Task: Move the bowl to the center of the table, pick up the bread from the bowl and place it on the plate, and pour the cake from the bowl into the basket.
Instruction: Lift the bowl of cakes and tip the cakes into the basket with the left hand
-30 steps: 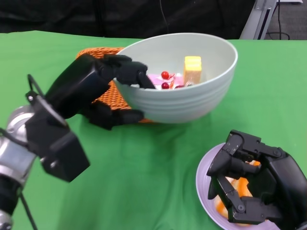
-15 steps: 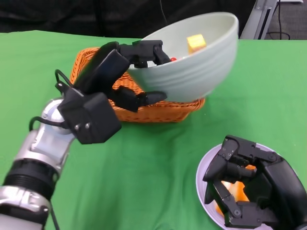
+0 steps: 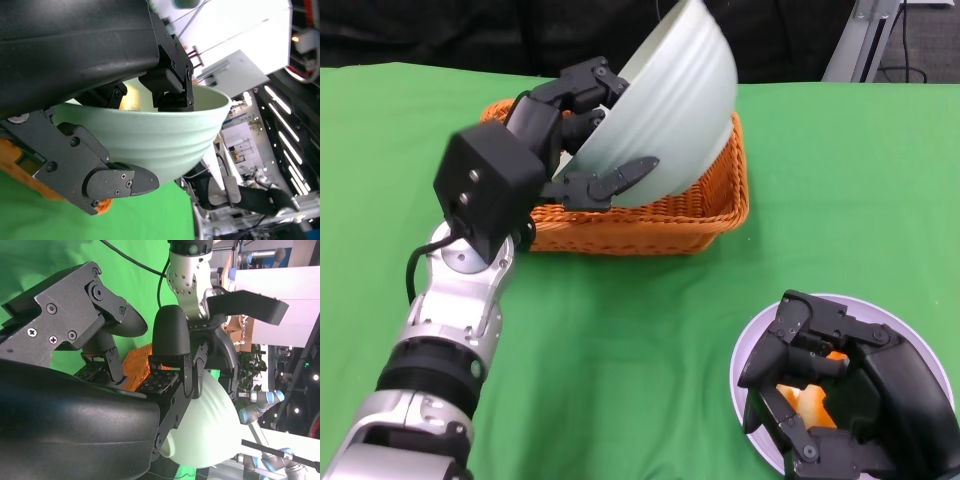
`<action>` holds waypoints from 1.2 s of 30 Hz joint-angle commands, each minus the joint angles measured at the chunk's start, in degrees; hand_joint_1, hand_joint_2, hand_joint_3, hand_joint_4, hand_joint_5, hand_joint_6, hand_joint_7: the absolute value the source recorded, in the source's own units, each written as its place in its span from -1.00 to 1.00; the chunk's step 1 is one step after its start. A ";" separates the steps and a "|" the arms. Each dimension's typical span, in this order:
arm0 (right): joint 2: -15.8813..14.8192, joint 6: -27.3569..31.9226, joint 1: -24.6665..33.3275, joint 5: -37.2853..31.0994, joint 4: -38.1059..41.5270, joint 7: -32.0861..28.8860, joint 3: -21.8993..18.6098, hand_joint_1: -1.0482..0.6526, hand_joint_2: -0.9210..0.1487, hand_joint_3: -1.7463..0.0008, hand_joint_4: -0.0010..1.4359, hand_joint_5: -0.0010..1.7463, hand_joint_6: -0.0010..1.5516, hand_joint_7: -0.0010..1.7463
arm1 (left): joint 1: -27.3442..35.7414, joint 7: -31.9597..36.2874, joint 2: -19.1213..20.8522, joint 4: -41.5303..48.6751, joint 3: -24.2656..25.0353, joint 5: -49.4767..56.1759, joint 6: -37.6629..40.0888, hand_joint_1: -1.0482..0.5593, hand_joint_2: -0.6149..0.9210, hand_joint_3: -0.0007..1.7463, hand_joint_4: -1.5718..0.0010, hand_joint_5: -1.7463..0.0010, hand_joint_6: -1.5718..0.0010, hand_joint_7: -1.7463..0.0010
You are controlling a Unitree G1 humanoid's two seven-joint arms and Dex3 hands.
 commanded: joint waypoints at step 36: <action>0.34 -5.30 -0.17 -2.28 3.64 -0.10 0.94 0.15 -0.17 -0.36 0.05 0.77 -0.06 0.52 | -14.21 -15.55 -0.79 6.53 24.10 -32.18 52.13 0.05 0.59 0.23 0.04 -1.00 0.23 -0.99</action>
